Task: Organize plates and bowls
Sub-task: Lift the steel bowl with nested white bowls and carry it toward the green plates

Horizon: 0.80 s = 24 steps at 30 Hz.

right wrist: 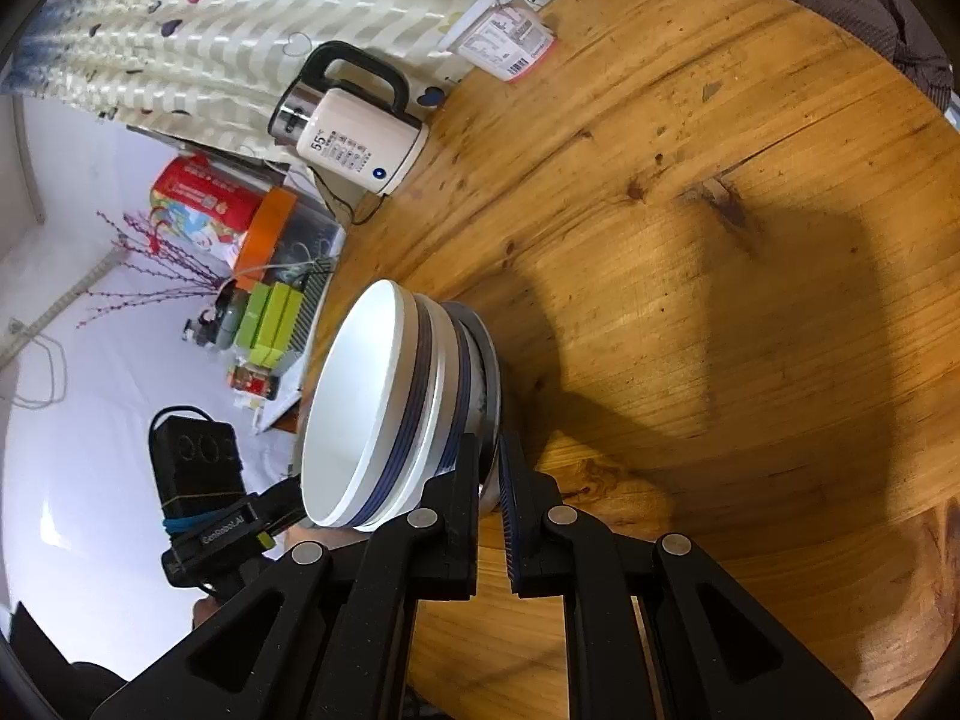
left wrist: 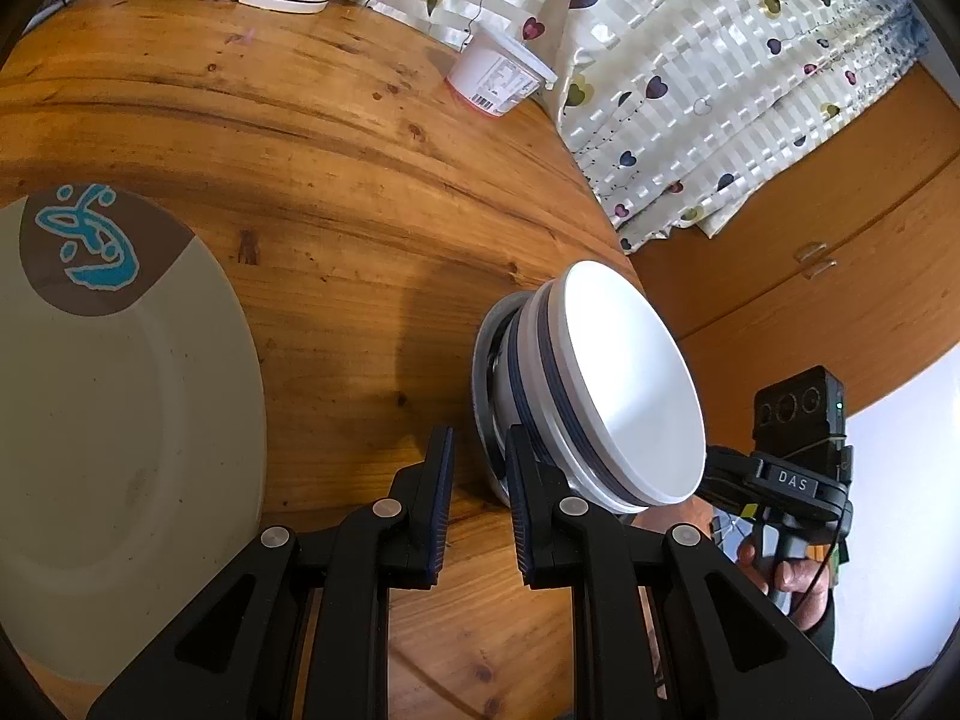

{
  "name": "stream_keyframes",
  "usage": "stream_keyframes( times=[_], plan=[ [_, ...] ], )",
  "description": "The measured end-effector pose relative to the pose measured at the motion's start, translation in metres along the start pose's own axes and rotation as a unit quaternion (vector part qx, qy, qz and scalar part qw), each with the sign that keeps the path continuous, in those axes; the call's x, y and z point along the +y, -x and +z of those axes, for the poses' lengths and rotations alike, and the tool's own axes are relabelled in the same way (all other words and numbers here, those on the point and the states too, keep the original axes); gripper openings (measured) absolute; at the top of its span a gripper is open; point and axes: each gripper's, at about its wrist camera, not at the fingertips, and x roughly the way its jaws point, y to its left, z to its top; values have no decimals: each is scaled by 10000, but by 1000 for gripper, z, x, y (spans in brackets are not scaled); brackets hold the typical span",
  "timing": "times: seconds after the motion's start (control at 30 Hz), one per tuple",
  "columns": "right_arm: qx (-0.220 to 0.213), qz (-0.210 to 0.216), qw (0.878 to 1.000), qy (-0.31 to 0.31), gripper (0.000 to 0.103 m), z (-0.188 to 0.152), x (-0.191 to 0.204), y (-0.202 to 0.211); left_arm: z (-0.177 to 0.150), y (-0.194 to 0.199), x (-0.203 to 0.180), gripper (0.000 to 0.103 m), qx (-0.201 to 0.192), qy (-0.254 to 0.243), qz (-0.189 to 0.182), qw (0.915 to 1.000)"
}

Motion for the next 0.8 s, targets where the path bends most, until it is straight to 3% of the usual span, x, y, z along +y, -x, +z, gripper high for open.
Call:
stream_keyframes(
  times=[0.6,0.67,0.8],
  plan=[
    [23,10,9999,130,9,0,3,0,2,0,0,17,23,-34,-20,10000],
    [14,44,9999,135,8,-1,3,0,2,-1,-1,7,32,-53,-106,9999],
    [-1,87,9999,139,8,-1,3,0,2,-1,-3,7,15,-117,-48,9999]
  ],
)
